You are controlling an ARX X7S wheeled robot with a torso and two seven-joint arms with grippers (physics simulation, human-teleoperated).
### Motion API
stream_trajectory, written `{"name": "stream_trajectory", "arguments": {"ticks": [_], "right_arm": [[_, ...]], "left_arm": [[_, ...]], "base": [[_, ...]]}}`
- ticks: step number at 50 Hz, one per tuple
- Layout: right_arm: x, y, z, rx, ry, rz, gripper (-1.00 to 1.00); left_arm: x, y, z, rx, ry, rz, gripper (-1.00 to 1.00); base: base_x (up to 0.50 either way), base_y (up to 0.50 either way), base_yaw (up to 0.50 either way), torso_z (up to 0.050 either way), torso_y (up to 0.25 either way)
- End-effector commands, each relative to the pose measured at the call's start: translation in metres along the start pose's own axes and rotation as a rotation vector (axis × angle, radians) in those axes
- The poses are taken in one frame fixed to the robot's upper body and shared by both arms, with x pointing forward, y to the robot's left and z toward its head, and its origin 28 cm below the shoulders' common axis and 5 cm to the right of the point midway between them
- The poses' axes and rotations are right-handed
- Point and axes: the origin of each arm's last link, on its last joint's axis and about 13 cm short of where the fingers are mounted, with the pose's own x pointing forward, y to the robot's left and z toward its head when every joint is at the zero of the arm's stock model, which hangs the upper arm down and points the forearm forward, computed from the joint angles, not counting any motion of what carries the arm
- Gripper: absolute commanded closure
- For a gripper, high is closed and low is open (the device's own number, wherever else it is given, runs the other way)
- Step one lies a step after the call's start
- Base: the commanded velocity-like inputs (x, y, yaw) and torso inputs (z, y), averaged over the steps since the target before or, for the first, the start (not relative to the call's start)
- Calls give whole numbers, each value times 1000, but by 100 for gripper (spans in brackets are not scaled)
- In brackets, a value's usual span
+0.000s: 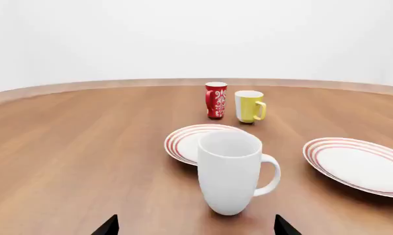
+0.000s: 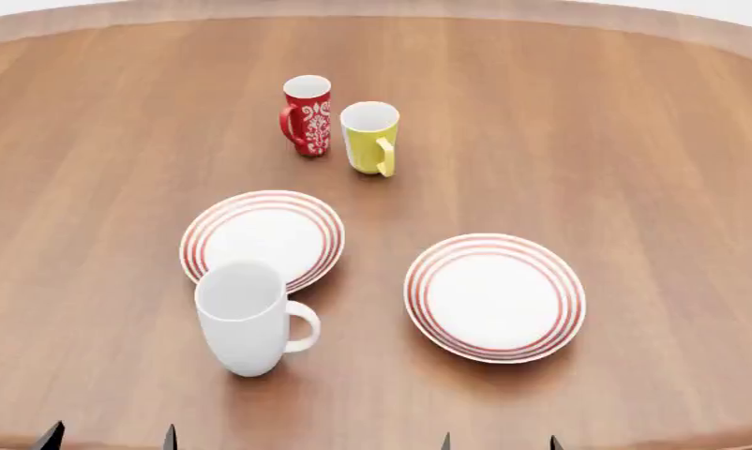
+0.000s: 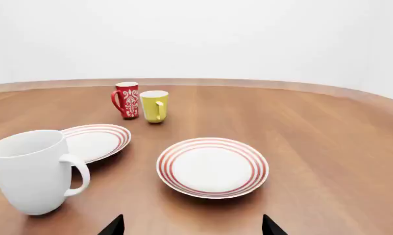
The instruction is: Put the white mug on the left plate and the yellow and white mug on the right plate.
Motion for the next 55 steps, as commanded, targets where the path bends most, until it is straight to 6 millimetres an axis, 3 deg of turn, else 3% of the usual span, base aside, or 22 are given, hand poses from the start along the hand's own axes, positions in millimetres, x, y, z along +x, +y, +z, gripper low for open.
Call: {"name": "stream_trajectory", "arguments": {"ticks": [1, 6, 13, 22, 29, 55], "right_arm": [[-3, 7, 11, 27, 12, -33, -100], [-4, 9, 8, 51, 21, -49, -100], [2, 3, 22, 61, -5, -52, -100], [-24, -18, 66, 91, -142, -133, -100], [-28, -26, 73, 105, -187, -186, -100], [-24, -22, 70, 53, -180, -146, -100]], "left_arm": [[-5, 6, -5, 23, -8, 13, -100], [-7, 15, -9, 76, 26, 46, -100], [-2, 10, 5, 47, 21, 8, -100], [-15, 19, 51, 116, -103, 27, -100], [-14, 22, 65, 85, -155, 84, -100], [-14, 20, 66, 53, -167, 75, -100]], "base": [[0, 0, 0, 0, 0], [0, 0, 0, 0, 0], [0, 0, 0, 0, 0], [0, 0, 0, 0, 0], [0, 0, 0, 0, 0], [0, 0, 462, 0, 0]]}}
